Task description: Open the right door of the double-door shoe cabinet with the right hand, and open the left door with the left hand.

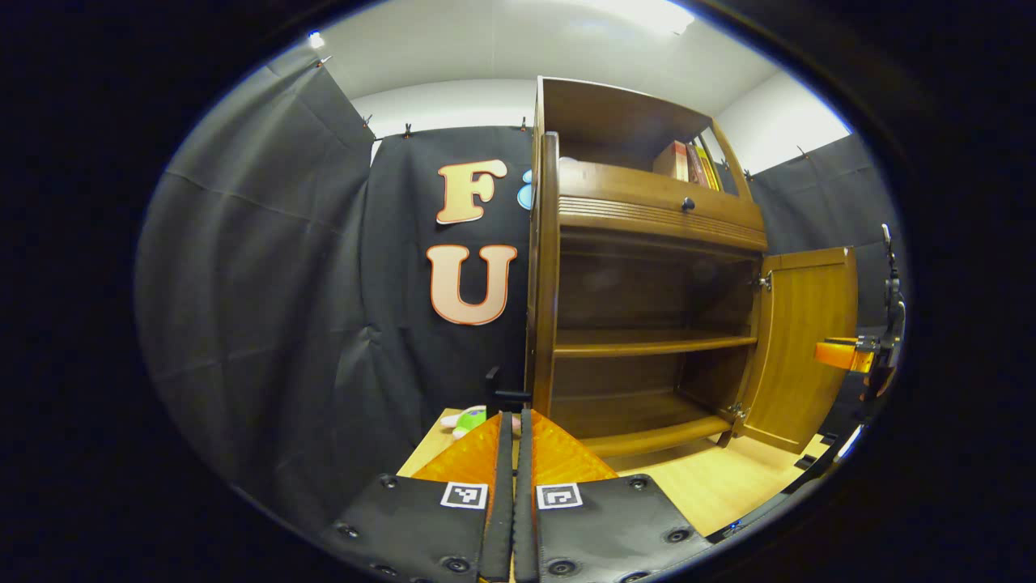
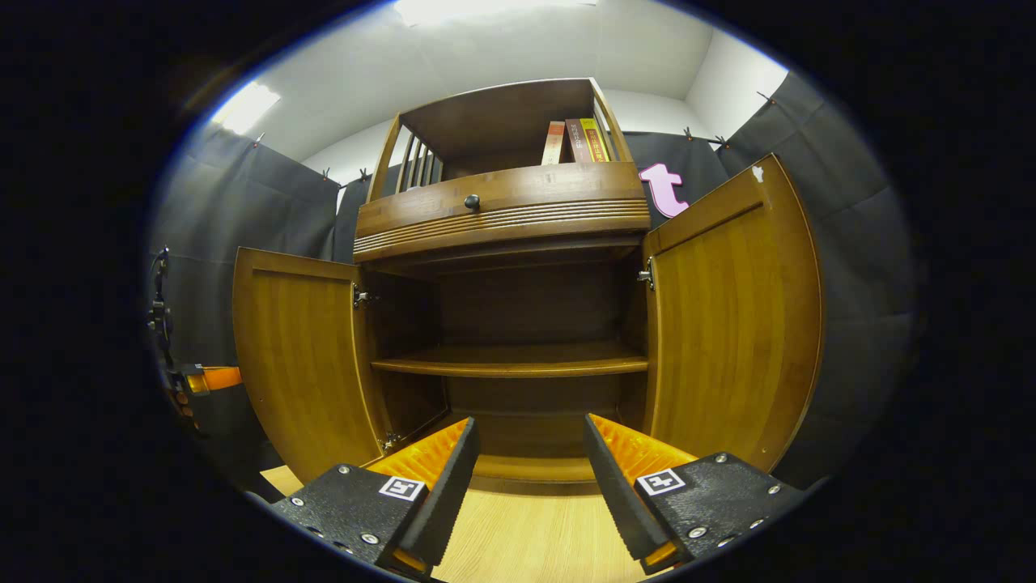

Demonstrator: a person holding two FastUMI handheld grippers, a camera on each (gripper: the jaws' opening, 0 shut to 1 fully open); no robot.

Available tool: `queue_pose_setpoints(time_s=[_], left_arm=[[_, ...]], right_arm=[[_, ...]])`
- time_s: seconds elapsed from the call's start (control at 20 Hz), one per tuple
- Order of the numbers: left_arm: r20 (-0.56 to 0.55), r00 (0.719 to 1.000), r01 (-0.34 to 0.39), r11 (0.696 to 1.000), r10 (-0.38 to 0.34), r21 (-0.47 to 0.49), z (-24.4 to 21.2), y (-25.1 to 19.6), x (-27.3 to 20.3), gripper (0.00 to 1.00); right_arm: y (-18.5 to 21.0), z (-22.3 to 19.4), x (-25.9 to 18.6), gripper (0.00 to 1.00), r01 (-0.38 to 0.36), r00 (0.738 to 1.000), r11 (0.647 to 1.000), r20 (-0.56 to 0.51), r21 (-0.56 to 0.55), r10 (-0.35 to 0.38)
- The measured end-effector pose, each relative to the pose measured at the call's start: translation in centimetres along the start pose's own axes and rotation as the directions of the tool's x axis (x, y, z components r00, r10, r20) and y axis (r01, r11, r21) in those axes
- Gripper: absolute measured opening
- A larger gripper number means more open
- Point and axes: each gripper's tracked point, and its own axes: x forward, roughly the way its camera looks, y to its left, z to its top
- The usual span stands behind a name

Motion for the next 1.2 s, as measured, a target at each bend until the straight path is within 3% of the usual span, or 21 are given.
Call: queue_pose_setpoints(time_s=[0.05,0.1,0.15,0.4,0.5,0.6,0.7,1.2], left_arm=[[-0.006,1.000,-0.003,1.000,0.003,-0.009,0.1,-0.6,-0.2,0.08],[-0.007,1.000,-0.011,1.000,0.011,-0.013,0.4,-0.9,-0.2,0.02],[-0.006,1.000,-0.021,1.000,0.021,-0.016,0.8,-1.3,-0.3,0.08],[0.004,1.000,-0.012,1.000,0.012,0.006,2.7,-4.7,0.2,0.17],[-0.001,1.000,0.009,1.000,-0.009,0.018,2.8,-6.2,0.7,0.29],[-0.006,0.999,0.033,0.999,-0.032,0.021,3.3,-7.6,1.2,0.35],[-0.015,0.999,0.046,0.999,-0.045,0.012,3.5,-8.7,1.8,0.35],[0.008,0.997,0.078,0.997,-0.078,0.021,5.0,-12.8,4.6,0.73]], right_arm=[[-0.5,0.3,0.0,0.80,0.009,1.000,1.000,0.006,-0.004,-0.009],[-1.0,0.5,0.0,0.80,0.020,1.000,1.000,0.011,-0.009,-0.020],[-1.5,0.7,0.0,0.80,0.032,0.999,0.999,0.016,-0.016,-0.032],[-3.9,1.5,-0.3,0.80,0.081,0.997,0.996,0.023,-0.037,-0.080],[-4.9,1.7,-0.4,0.80,0.102,0.995,0.994,0.027,-0.046,-0.101],[-5.7,2.3,-0.5,0.80,0.116,0.993,0.992,0.036,-0.048,-0.115],[-6.3,2.7,-0.7,0.80,0.125,0.991,0.991,0.042,-0.043,-0.123],[-8.3,4.8,-1.7,0.80,0.146,0.987,0.988,0.072,-0.055,-0.142]])
